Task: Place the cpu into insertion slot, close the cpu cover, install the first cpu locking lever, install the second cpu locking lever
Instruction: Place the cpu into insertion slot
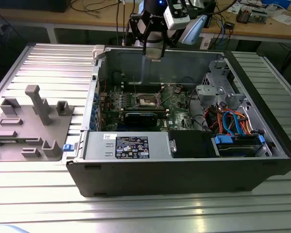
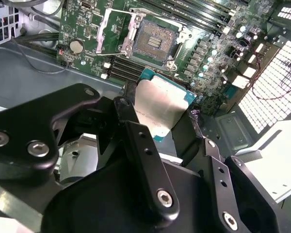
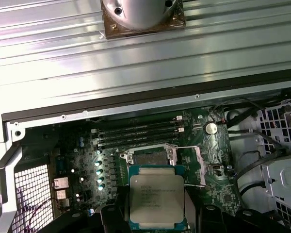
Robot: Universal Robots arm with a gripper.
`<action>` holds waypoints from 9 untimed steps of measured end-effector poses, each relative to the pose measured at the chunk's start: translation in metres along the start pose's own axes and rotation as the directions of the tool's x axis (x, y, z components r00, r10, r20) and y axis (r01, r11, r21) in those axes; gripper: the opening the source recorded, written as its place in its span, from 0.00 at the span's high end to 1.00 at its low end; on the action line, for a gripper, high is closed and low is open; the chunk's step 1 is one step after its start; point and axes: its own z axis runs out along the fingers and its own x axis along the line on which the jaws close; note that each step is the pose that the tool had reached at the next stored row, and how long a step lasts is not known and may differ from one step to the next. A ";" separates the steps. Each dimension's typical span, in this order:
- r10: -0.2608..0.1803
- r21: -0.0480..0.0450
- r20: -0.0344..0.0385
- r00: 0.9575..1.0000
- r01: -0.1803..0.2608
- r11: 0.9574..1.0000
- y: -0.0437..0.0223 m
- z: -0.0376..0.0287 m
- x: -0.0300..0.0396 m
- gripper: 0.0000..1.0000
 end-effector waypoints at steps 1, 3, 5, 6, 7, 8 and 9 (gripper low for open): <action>0.000 0.000 0.000 1.000 0.000 1.000 0.0000 0.0000 0.0000 0.46; 0.005 0.000 0.001 1.000 -0.005 1.000 0.0000 0.0000 0.0000 0.46; 0.022 0.000 0.002 1.000 -0.022 1.000 0.0000 0.0004 0.0000 0.46; 0.035 0.000 0.003 0.999 -0.035 0.999 0.0000 0.0007 0.0000 0.46; 0.048 0.001 0.004 0.999 -0.048 0.999 0.0000 0.0010 0.0000 0.46; 0.064 0.001 0.006 0.998 -0.064 0.998 -0.0001 0.0015 0.0000 0.46; 0.081 0.000 0.007 0.997 -0.081 0.997 -0.0002 0.0021 -0.0001 0.46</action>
